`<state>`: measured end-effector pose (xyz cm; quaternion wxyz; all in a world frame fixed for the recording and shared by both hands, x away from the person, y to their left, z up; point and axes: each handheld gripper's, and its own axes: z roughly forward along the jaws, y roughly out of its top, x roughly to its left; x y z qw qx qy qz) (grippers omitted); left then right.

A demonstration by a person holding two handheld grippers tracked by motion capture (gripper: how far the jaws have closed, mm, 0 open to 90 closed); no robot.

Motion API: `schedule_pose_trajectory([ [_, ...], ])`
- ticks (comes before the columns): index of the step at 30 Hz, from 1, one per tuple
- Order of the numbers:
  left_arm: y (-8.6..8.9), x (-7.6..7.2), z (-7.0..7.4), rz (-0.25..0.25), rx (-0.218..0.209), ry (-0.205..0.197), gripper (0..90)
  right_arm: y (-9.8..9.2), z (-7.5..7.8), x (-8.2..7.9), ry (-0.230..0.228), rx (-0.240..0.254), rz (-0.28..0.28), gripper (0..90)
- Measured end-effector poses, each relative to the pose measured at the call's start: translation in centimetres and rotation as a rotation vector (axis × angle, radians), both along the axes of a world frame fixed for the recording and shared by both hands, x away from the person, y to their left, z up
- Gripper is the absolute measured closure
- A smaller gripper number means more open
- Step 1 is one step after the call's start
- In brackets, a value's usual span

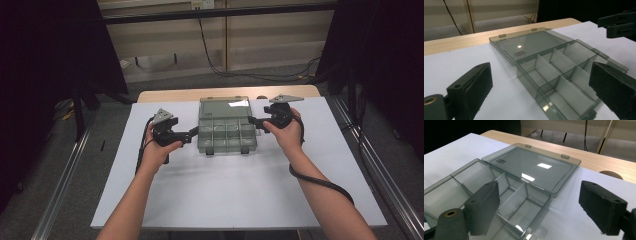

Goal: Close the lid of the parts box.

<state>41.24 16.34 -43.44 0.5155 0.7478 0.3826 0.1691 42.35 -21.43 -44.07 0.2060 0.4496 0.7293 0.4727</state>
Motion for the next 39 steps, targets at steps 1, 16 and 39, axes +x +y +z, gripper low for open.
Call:
schedule_pose_trajectory([
  [1,-0.1,0.3,0.0,0.001,0.005,-0.001,5.1,-0.1,0.0,0.1,-0.007,0.002,0.005,16.3],
  [16,-1.5,3.4,-0.5,0.005,0.052,0.037,5.9,-0.7,-0.7,1.3,0.012,-0.004,-0.029,5.6],
  [39,-2.2,7.5,-0.2,0.087,0.102,0.080,13.0,-1.1,-0.9,3.6,0.020,-0.027,-0.082,7.2],
])
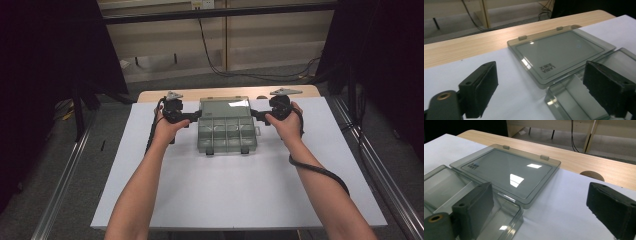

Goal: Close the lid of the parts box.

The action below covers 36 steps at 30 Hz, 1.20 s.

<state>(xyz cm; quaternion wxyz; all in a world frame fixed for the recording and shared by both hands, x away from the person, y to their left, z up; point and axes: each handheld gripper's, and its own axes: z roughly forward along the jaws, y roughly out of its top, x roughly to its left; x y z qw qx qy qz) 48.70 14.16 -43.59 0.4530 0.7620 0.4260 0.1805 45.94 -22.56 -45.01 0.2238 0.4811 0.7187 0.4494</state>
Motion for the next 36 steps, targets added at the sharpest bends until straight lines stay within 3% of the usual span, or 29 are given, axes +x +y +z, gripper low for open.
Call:
schedule_pose_trajectory([
  [5,0.1,0.5,0.1,0.058,0.015,0.005,21.9,-0.2,-0.2,0.6,0.026,0.017,-0.017,13.1],
  [8,-0.1,0.8,0.2,0.060,0.077,0.002,26.9,-0.2,-0.3,0.9,0.034,0.014,-0.022,17.6],
  [9,-0.3,0.9,0.2,0.071,0.053,0.002,29.3,-0.2,-0.3,1.0,0.028,0.014,-0.027,18.8],
  [14,-0.4,1.5,0.1,0.093,0.070,0.048,41.0,-0.1,-0.5,1.3,0.041,-0.010,-0.058,29.7],
  [19,-0.7,2.0,-0.3,0.109,0.083,0.071,52.6,-0.3,-0.9,1.6,0.046,0.036,-0.090,43.3],
  [22,-0.7,2.4,-0.7,0.118,0.076,0.082,59.4,-0.4,-1.2,1.8,0.051,0.027,-0.102,48.5],
  [27,-0.7,3.1,-1.5,0.146,0.055,0.110,70.9,-0.4,-2.1,2.4,0.094,0.008,-0.121,54.0],
  [33,-1.0,3.9,-2.6,0.170,0.032,0.167,84.1,0.1,-3.2,3.2,0.137,-0.027,-0.116,71.4],
  [36,-1.1,4.3,-3.1,0.159,0.057,0.201,88.7,0.2,-3.7,3.6,0.169,-0.022,-0.119,80.4],
])
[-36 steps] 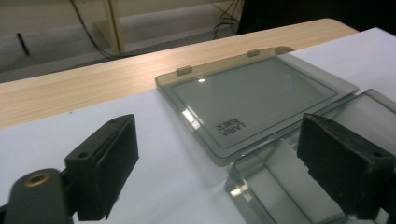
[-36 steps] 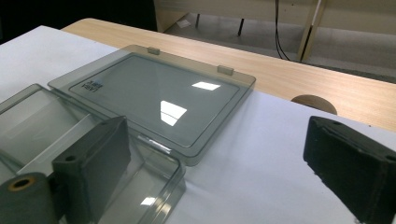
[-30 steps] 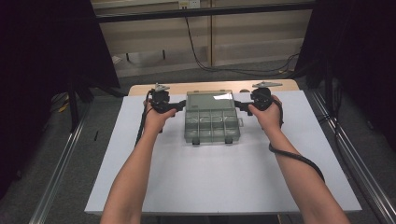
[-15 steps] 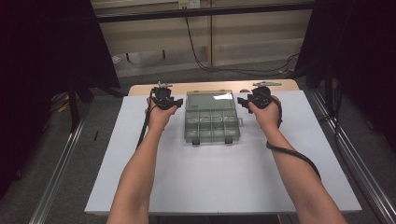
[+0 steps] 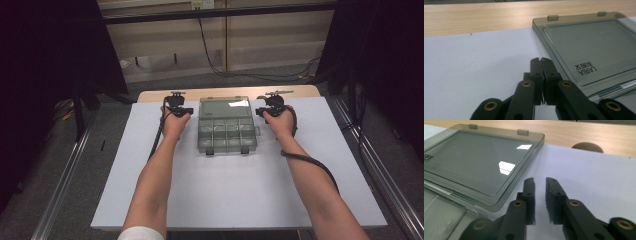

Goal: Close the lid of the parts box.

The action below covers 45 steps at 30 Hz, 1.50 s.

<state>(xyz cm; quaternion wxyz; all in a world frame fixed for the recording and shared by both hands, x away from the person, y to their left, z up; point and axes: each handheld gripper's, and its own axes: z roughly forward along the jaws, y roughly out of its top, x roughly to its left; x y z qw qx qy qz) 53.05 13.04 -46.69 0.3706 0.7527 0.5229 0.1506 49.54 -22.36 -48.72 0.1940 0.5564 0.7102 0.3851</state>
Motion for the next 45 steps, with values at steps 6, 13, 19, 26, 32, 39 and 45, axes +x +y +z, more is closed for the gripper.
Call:
schedule_pose_trajectory([
  [6,-0.4,0.9,-0.7,0.020,-0.023,0.026,90.0,0.3,-0.4,0.9,0.042,0.002,-0.008,90.0],
  [13,-0.5,1.8,-1.0,0.018,-0.008,0.041,90.0,0.8,-0.8,1.6,0.054,0.013,-0.016,90.0],
  [19,-0.8,2.6,-1.3,0.012,0.001,0.048,90.0,0.9,-0.8,2.3,0.062,0.020,-0.020,90.0],
  [26,-0.8,3.3,-1.8,0.026,-0.016,0.064,89.1,1.1,-0.9,2.9,0.060,0.013,-0.021,90.0],
  [32,-1.2,4.1,-1.9,0.035,-0.035,0.074,88.8,1.1,-0.9,3.1,0.061,0.025,-0.033,90.0],
  [39,-1.7,4.7,-2.1,0.052,-0.083,0.084,88.1,1.1,-1.2,3.5,0.049,0.059,-0.035,90.0],
  [45,-1.7,4.8,-2.4,0.088,-0.146,0.105,89.1,1.4,-1.2,3.9,0.065,0.072,-0.038,90.0],
])
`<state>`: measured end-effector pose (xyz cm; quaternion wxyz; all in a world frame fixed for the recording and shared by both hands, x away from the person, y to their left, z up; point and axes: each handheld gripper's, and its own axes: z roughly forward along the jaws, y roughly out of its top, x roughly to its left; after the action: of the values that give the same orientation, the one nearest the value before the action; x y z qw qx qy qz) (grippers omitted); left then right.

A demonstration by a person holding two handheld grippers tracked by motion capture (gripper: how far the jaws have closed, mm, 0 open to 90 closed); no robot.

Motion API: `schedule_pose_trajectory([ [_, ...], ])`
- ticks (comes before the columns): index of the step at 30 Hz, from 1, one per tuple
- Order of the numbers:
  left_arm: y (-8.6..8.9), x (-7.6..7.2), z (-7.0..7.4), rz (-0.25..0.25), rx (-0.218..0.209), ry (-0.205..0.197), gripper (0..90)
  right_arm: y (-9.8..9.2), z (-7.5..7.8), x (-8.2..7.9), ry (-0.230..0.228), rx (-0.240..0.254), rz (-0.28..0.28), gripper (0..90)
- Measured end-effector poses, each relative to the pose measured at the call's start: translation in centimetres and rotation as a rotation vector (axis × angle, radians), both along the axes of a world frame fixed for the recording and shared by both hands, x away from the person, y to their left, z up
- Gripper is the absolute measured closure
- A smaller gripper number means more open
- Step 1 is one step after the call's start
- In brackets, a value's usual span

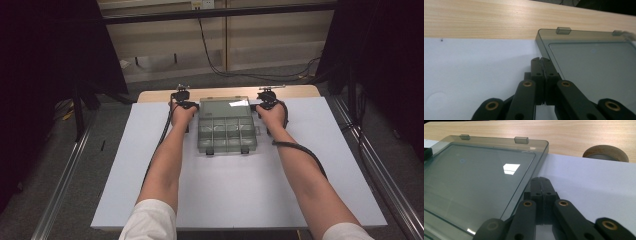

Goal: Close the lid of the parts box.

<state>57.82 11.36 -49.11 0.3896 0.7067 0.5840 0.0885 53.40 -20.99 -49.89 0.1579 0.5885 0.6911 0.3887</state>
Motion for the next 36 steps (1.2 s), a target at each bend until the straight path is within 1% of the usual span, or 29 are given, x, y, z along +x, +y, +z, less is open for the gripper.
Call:
schedule_pose_trajectory([
  [1,0.0,0.0,-0.1,0.013,-0.012,-0.004,89.3,0.0,0.0,0.1,-0.004,0.005,-0.002,90.0],
  [2,0.1,0.0,-0.1,0.005,-0.021,0.006,89.7,0.0,0.0,0.0,0.002,0.008,-0.011,90.0],
  [3,0.1,0.1,-0.1,0.009,-0.016,-0.002,90.0,0.0,0.0,0.1,0.003,0.007,-0.006,90.0],
  [4,0.1,0.0,-0.1,0.011,-0.019,0.000,90.0,0.0,0.0,0.1,-0.002,0.010,-0.003,90.0],
  [5,0.0,0.0,-0.2,0.032,-0.049,0.004,90.0,0.0,0.0,0.1,0.013,0.021,-0.016,90.0],
  [6,0.0,0.0,-0.2,0.051,-0.073,0.007,90.0,0.0,0.0,0.1,0.014,0.026,-0.017,90.0],
  [7,0.3,0.0,-0.3,0.048,-0.089,0.017,90.0,0.0,0.1,0.1,0.015,0.027,-0.018,90.0],
  [8,0.4,0.0,-0.4,0.055,-0.104,0.020,90.0,0.0,0.0,0.1,0.009,0.029,-0.015,90.0],
  [9,0.5,-0.1,-0.3,0.056,-0.128,0.024,90.0,0.0,0.0,0.1,0.005,0.030,-0.015,90.0],
  [10,0.5,-0.1,-0.3,0.062,-0.141,0.018,90.0,0.0,0.0,0.1,0.003,0.035,-0.015,90.0],
  [11,0.5,-0.1,-0.2,0.068,-0.145,0.018,90.0,-0.1,0.0,0.0,0.003,0.042,-0.025,90.0],
  [13,0.6,-0.2,0.1,0.072,-0.157,0.003,90.0,-0.1,0.2,0.0,-0.007,0.060,-0.029,90.0],
  [14,0.6,-0.3,0.2,0.080,-0.174,-0.006,90.0,-0.1,0.3,0.0,-0.022,0.052,-0.026,90.0],
  [15,0.8,-0.3,0.3,0.067,-0.179,-0.010,90.0,-0.1,0.4,0.0,-0.028,0.054,-0.024,90.0],
  [16,0.9,-0.4,0.5,0.077,-0.199,-0.008,90.0,-0.1,0.5,-0.1,-0.023,0.072,-0.034,90.0],
  [17,0.9,-0.5,0.6,0.081,-0.208,-0.012,90.0,-0.2,0.6,-0.1,-0.033,0.087,-0.042,90.0],
  [18,0.9,-0.6,0.8,0.073,-0.209,-0.015,90.0,-0.2,0.8,-0.2,-0.037,0.099,-0.043,90.0],
  [19,0.9,-0.7,1.0,0.083,-0.220,-0.022,90.0,-0.2,1.0,-0.3,-0.040,0.094,-0.043,90.0],
  [20,1.0,-0.9,1.2,0.070,-0.229,-0.030,90.0,-0.2,1.2,-0.3,-0.043,0.090,-0.040,90.0],
  [21,1.0,-1.0,1.4,0.073,-0.240,-0.034,90.0,-0.3,1.4,-0.4,-0.053,0.092,-0.039,90.0],
  [22,1.1,-1.1,1.6,0.080,-0.255,-0.040,90.0,-0.3,1.5,-0.5,-0.056,0.096,-0.040,90.0],
  [24,1.3,-1.3,2.0,0.074,-0.271,-0.049,90.0,-0.3,2.0,-0.8,-0.064,0.112,-0.044,90.0],
  [25,1.3,-1.5,2.2,0.077,-0.288,-0.045,90.0,-0.4,2.2,-0.9,-0.067,0.121,-0.042,90.0],
  [26,1.4,-1.7,2.4,0.075,-0.284,-0.060,90.0,-0.4,2.4,-1.0,-0.074,0.125,-0.041,90.0],
  [27,1.4,-1.8,2.6,0.071,-0.292,-0.054,90.0,-0.4,2.6,-1.1,-0.081,0.131,-0.036,90.0],
  [29,1.5,-2.1,3.0,0.068,-0.293,-0.065,90.0,-0.4,2.9,-1.4,-0.090,0.145,-0.045,90.0],
  [31,1.6,-2.5,3.4,0.063,-0.302,-0.067,90.0,-0.5,3.2,-1.7,-0.103,0.155,-0.046,90.0],
  [33,1.7,-2.8,3.7,0.072,-0.313,-0.070,90.0,-0.5,3.5,-2.1,-0.117,0.157,-0.037,90.0],
  [36,1.8,-3.2,4.1,0.058,-0.318,-0.081,90.0,-0.6,3.9,-2.5,-0.128,0.170,-0.028,90.0],
])
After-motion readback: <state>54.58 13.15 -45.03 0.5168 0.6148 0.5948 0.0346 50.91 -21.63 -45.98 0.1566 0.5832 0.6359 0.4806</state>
